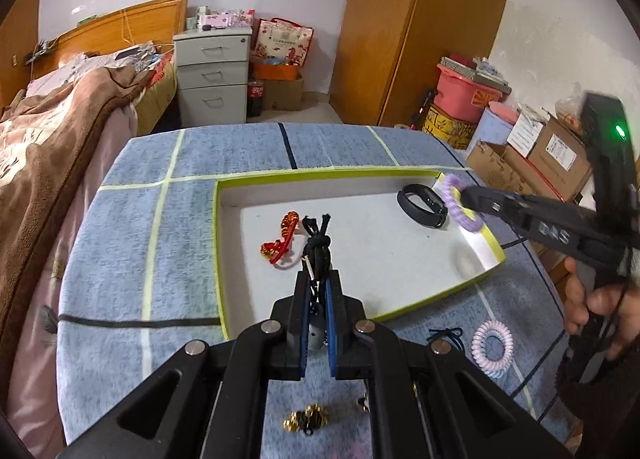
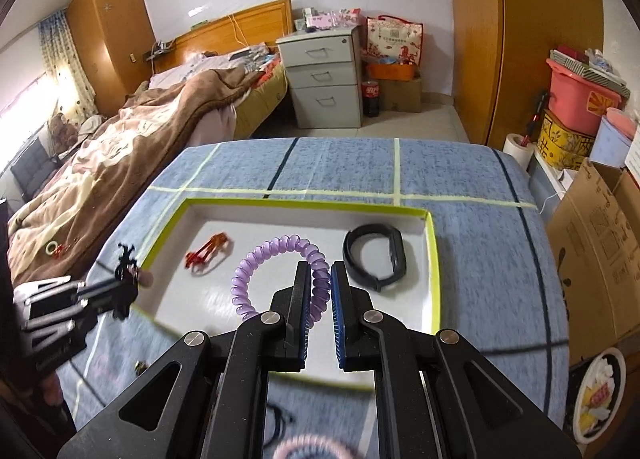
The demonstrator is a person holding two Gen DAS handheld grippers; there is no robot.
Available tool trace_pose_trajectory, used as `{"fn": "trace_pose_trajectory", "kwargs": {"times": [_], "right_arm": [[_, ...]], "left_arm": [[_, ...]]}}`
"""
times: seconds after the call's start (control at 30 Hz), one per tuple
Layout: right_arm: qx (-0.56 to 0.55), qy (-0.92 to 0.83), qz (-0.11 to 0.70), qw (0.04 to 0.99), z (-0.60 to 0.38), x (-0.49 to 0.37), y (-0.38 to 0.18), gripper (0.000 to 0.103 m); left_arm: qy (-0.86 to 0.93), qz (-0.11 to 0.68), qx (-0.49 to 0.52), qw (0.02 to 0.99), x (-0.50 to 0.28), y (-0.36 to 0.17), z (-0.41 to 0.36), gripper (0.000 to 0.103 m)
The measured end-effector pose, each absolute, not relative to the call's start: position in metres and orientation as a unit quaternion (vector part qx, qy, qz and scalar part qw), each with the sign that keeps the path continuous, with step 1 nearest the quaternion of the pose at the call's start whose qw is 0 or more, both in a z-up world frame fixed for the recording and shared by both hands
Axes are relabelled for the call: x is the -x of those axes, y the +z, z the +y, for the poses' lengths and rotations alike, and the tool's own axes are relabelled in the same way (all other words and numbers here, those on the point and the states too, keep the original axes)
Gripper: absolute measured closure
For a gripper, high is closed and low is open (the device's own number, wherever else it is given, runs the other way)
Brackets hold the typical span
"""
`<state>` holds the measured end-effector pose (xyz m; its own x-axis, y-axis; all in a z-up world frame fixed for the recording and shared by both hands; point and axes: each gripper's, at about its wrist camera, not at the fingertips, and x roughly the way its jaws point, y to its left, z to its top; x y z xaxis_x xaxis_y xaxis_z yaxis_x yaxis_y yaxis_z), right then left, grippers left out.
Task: Organize jewelry
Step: 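Carry the bracelet and keychain into the lime-green box and open both grippers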
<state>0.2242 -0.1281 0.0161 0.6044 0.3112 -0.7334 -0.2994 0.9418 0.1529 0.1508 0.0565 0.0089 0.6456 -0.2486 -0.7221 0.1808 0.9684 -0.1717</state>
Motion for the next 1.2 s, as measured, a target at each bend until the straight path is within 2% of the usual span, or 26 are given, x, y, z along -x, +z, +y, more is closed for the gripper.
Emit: {"fn": "trace_pose_trajectory", "kwargs": {"times": [0.47, 1.0, 1.1, 1.2], "right_arm": [[0.022, 0.171, 0.457, 0.873, -0.103, -0.271, -0.022, 0.093], [0.031, 0.169, 0.475, 0.863, -0.1, -0.286, -0.038, 0.093], [0.032, 0.168, 0.475, 0.863, -0.101, -0.286, -0.039, 0.093], [0.033, 0.169, 0.475, 0.863, -0.1, -0.286, -0.039, 0.092]], "left_arm": [[-0.117, 0.444, 0.041, 0.888, -0.178, -0.019, 0.049, 0.095], [-0.116, 0.465, 0.048, 0.877, -0.19, -0.032, 0.051, 0.094], [-0.118, 0.465, 0.053, 0.876, -0.19, -0.032, 0.051, 0.092], [-0.125, 0.464, 0.054, 0.875, -0.19, -0.031, 0.049, 0.085]]}}
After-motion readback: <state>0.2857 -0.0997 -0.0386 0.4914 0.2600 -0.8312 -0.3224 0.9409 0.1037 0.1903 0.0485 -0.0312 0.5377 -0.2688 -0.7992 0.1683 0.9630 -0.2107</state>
